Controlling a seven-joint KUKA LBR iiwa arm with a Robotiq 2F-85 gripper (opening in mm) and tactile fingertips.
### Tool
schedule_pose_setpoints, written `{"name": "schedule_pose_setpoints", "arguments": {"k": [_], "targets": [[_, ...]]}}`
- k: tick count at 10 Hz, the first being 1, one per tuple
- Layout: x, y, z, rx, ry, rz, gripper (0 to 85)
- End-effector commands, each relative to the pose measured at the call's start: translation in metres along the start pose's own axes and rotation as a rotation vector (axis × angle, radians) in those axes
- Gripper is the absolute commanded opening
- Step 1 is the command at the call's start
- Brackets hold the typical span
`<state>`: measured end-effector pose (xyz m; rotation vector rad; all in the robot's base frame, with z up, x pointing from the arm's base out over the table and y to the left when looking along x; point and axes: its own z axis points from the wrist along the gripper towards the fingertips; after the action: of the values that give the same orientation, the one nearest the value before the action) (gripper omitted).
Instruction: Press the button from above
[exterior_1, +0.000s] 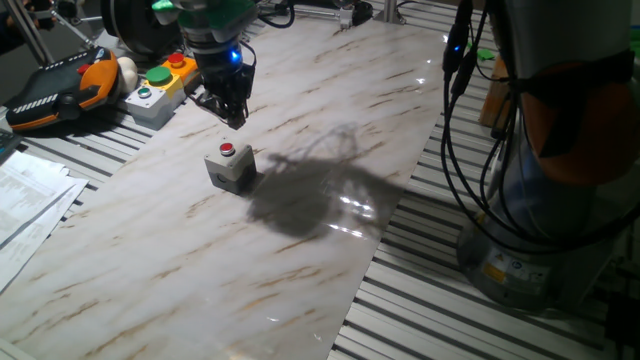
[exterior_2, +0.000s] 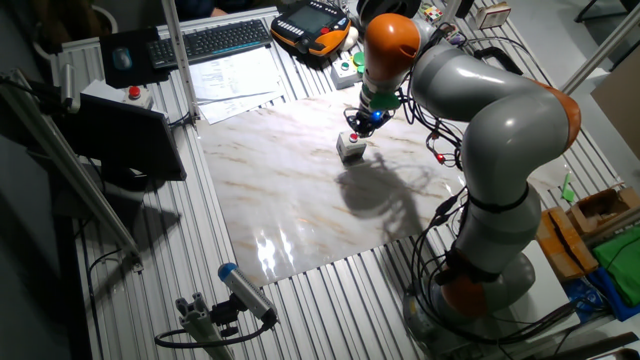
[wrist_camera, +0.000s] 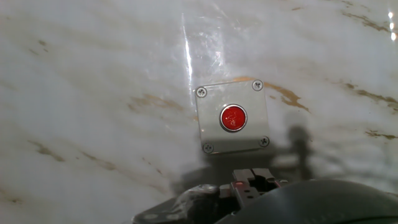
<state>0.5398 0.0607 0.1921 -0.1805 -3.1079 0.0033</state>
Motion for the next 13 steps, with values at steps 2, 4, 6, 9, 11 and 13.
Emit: {"name": "schedule_pose_setpoints", "arguments": {"k": [2,4,6,9,11,13], "targets": [[-0.004,-0.003,0.001,-0.011,-0.012,-0.006,0.7],[-0.007,-0.004,0.004,-0.018,-0.035,-0.02,0.7],[-0.007,-0.004,0.004,-0.012,-0.051,-0.026,0.7],[-0.013,-0.007,0.007,-0.014,-0.048,-0.035,0.7],[-0.016,-0.008,0.01,-0.014,-0.045,-0.034,0.7],[-0.02,-0.012,0.012,-0.014,-0.043,-0.035,0.7]]}}
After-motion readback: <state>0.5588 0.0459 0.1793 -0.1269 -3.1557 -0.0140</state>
